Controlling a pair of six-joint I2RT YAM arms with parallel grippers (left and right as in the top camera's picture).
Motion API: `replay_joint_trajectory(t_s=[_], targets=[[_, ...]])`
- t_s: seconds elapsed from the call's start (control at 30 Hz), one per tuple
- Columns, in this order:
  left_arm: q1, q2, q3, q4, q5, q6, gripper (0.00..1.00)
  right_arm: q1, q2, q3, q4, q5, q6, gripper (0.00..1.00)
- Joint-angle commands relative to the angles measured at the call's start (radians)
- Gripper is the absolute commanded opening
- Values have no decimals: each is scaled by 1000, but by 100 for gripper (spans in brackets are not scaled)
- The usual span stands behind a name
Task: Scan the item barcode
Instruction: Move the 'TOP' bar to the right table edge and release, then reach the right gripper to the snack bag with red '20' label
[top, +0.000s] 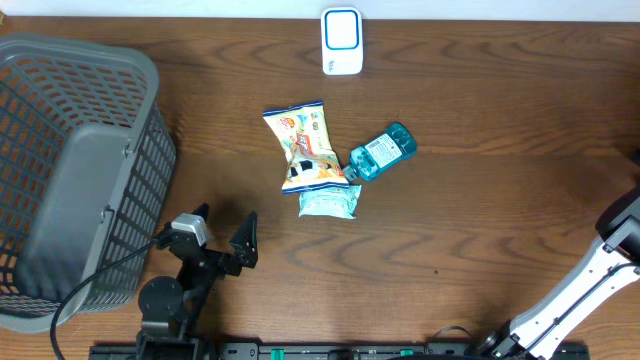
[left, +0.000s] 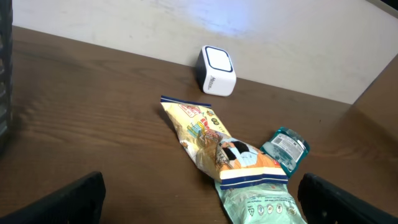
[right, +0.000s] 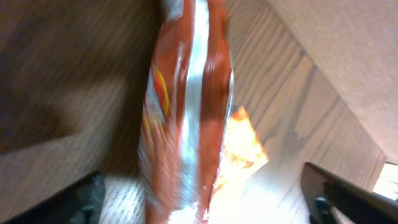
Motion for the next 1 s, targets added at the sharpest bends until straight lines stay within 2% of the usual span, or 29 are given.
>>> replay_joint_trajectory(t_s=[0.0, 0.1, 0.27, 0.47, 0.53, 0.63, 0.8, 0.9, 0.97], targets=[[-4, -5, -27, -14, 6, -2, 99, 31, -44, 5, -2, -28, 13, 99], [-4, -5, -27, -14, 6, -2, 99, 55, -117, 5, -4, -62, 83, 99], [-4, -5, -27, -14, 6, -2, 99, 113, -270, 5, 2, -257, 121, 99], [-4, -5, -27, -14, 6, -1, 99, 283, -444, 5, -11, -360, 129, 99], [-4, -5, -27, -14, 6, -2, 99, 372, -488, 5, -55, -402, 175, 99], [-4, -5, -27, -14, 6, -2, 99, 492, -501, 5, -124, -491, 222, 99], [-4, -5, -27, -14, 6, -2, 99, 640, -480, 1, -212, -677, 221, 99], [-4, -5, -27, -14, 6, -2, 99, 767, -460, -4, -270, -689, 212, 96], [-4, -5, -27, -14, 6, -2, 99, 845, -453, -10, -282, -689, 193, 99]])
